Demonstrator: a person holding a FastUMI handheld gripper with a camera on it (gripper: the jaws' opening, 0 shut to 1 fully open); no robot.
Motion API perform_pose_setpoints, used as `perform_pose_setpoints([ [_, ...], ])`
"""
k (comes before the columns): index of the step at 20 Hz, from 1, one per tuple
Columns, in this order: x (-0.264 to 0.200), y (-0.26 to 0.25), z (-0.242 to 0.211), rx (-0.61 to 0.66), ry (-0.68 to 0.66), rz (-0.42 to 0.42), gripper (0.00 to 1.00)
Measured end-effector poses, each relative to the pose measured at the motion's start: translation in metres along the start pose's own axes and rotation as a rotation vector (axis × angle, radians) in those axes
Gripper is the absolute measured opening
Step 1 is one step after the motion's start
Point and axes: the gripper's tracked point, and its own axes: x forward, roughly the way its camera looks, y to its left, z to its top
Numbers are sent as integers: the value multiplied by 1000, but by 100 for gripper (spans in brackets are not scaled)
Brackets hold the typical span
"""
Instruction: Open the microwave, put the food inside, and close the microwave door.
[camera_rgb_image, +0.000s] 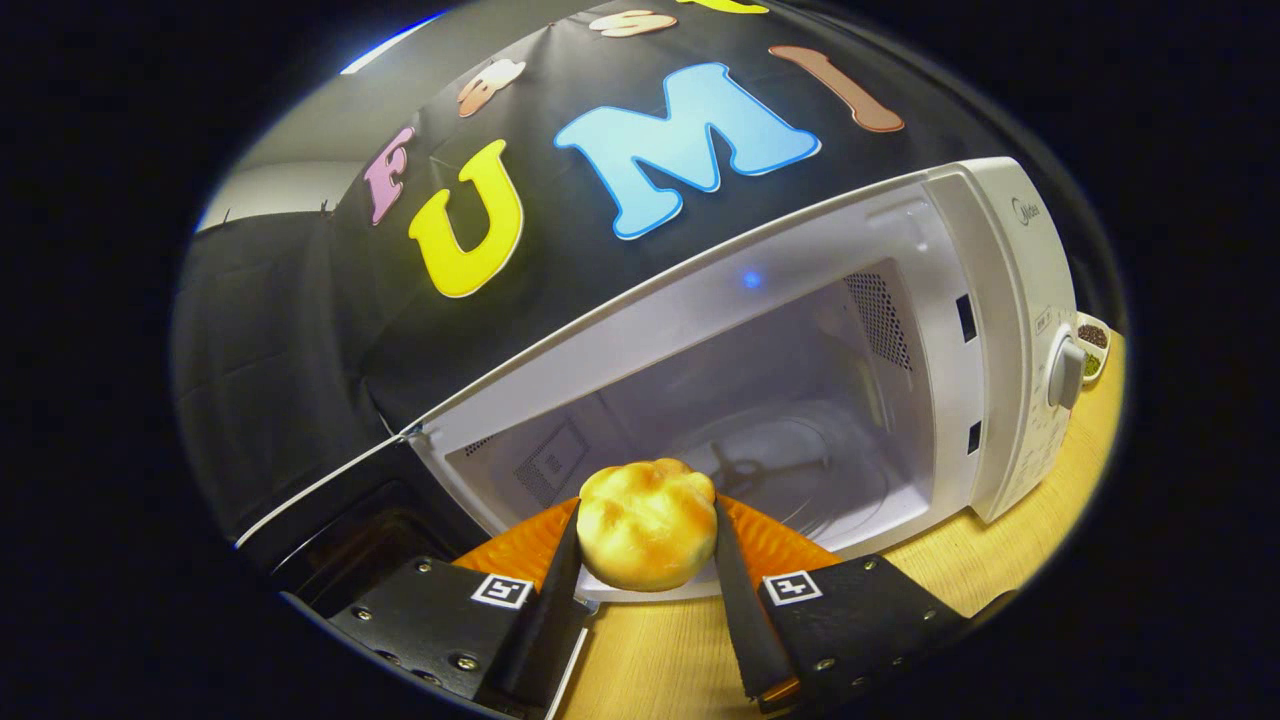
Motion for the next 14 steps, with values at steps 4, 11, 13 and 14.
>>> perform_pose_setpoints([
  [4, 5, -1, 3, -8, -9, -4, 69],
  [11, 22, -11, 9, -38, -30, -38, 69],
  [13, 26, -14, 8, -37, -27, -45, 69],
  [14, 28, -16, 8, -31, -25, -47, 69],
])
